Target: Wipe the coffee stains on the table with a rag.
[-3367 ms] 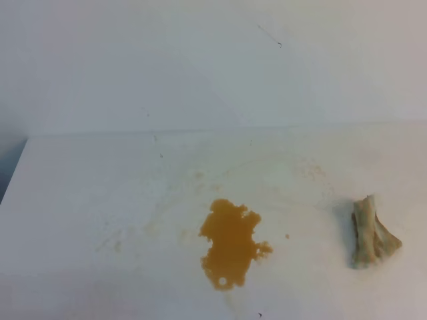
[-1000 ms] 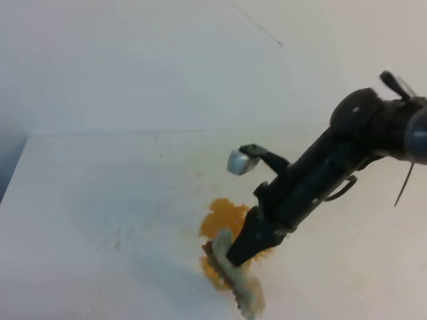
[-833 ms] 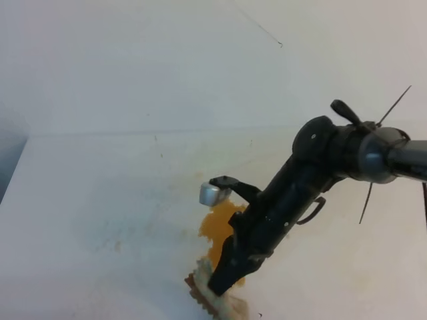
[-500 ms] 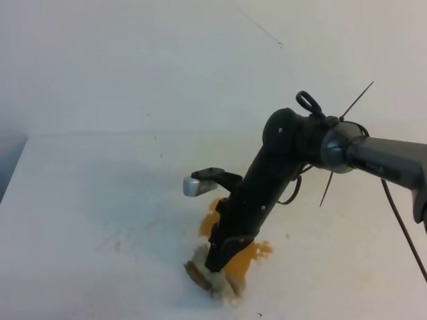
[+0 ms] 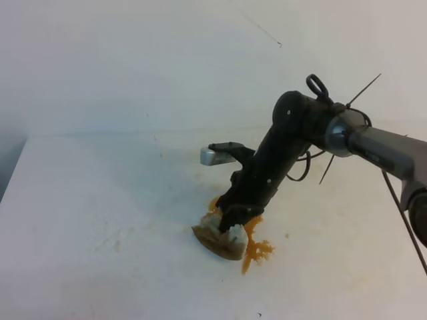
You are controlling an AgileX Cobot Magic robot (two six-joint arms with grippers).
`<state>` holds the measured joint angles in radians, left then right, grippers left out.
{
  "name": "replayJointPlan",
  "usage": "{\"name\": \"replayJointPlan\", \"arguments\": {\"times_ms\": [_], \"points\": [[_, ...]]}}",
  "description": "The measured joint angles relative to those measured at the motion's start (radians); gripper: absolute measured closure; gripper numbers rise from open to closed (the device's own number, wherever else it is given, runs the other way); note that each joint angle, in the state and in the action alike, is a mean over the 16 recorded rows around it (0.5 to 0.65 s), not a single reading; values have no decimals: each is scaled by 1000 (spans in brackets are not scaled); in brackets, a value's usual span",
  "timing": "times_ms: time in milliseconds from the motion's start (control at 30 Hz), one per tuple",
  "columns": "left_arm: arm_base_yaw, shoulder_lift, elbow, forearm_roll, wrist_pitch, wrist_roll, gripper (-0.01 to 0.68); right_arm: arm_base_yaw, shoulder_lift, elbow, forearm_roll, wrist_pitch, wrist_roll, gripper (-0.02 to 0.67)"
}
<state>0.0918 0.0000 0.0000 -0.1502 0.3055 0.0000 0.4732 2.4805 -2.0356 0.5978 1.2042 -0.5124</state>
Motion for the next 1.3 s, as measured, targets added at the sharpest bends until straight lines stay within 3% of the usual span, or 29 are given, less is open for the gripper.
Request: {"name": "replayJointPlan", "arguments": {"times_ms": [500,967,1300], "points": [[0,0,0,0,0,0,673,-50,23,-122,34,-10,15,626],[0,0,0,0,0,0,673,-3,73,-271,228,-44,17,627],[0,0,0,0,0,0,673,-4,153,-279,215,-77,82,627]]}}
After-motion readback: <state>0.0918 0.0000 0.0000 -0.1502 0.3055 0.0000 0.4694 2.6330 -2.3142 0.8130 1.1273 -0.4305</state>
